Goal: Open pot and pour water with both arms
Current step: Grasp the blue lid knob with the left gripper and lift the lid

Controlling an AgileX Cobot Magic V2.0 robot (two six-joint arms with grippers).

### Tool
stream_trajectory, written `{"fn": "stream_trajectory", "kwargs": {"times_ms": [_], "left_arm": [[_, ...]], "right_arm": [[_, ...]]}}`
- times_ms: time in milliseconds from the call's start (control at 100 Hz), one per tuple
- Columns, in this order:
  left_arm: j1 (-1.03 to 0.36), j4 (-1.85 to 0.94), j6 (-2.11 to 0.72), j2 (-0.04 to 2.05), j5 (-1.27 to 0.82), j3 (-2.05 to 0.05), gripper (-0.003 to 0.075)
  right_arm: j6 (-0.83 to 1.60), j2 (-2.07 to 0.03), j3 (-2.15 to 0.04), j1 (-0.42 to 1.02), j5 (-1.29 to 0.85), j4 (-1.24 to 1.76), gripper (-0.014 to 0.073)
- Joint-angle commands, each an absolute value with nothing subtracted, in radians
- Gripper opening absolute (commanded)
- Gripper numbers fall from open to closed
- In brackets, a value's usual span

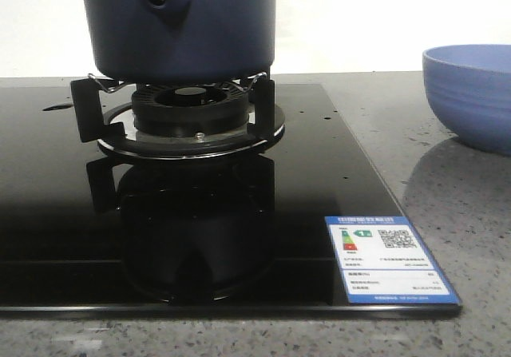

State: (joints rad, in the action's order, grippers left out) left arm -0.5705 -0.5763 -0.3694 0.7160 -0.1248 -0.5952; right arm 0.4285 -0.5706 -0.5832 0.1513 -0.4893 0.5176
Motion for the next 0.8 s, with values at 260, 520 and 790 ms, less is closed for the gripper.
{"fn": "stream_trajectory", "kwargs": {"times_ms": [260,520,790], "left_arm": [[-0.593,-0.503,-0.368,1.016,0.077,-0.805,0.0488],[-0.593,-0.503,-0.368,1.174,0.094,-0.929,0.0545],[-0.593,-0.477,-0.368,1.276,0.109,-1.02,0.0547]], "right_arm": [[0.443,-0.58,-0.619,0.151,-0.421,0.543,0.0502],[0.443,-0.58,-0.619,0.151,-0.435,0.543,0.0502],[0.443,-0.58,-0.619,0.151,-0.437,0.543,0.0502]]}}
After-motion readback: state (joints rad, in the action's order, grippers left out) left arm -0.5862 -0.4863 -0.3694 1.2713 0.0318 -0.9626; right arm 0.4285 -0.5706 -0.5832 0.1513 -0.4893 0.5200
